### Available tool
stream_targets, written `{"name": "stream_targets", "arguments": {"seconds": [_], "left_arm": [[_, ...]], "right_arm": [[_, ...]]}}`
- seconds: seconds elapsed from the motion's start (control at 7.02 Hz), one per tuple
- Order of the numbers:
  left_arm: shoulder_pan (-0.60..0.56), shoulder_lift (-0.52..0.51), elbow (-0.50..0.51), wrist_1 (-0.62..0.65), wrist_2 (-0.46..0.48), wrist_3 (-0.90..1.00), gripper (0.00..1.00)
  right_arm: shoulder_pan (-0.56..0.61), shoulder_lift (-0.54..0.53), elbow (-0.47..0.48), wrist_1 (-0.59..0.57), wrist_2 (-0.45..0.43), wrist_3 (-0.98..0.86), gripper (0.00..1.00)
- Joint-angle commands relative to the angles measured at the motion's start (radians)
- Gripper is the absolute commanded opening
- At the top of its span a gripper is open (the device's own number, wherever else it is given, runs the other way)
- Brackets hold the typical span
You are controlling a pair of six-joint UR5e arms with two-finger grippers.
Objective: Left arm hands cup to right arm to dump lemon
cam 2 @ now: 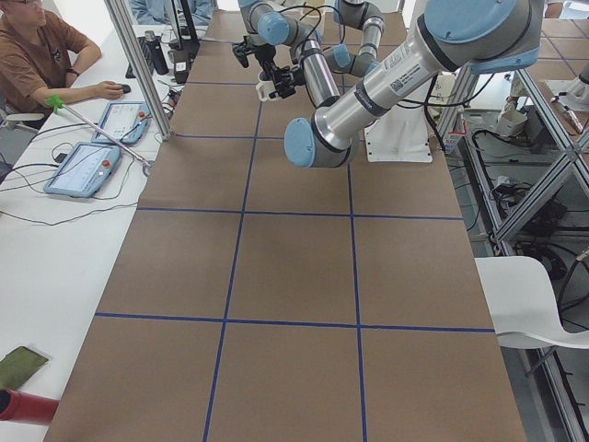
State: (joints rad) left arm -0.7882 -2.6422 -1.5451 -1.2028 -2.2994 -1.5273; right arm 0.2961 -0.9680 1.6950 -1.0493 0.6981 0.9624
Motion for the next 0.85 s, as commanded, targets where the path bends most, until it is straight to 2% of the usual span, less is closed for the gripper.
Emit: {"name": "stream_targets", "arguments": {"seconds": [0.0,0.43,0.71], "left_arm": [[0.007,-0.001,0.003,-0.001,0.0,-0.001,0.69],[0.017,-0.009,0.006,-0.001,0.002,-0.001,0.67],[0.023,-0.01,0.006,-0.001,0.015,-0.002,0.61]], "right_arm": [[0.0,0.002,0.002,0.002,0.0,0.004,0.13],[-0.002,0.002,0.003,0.002,0.001,0.009,0.13],[-0.003,0.003,0.008,0.0,0.001,0.009,0.13]]}}
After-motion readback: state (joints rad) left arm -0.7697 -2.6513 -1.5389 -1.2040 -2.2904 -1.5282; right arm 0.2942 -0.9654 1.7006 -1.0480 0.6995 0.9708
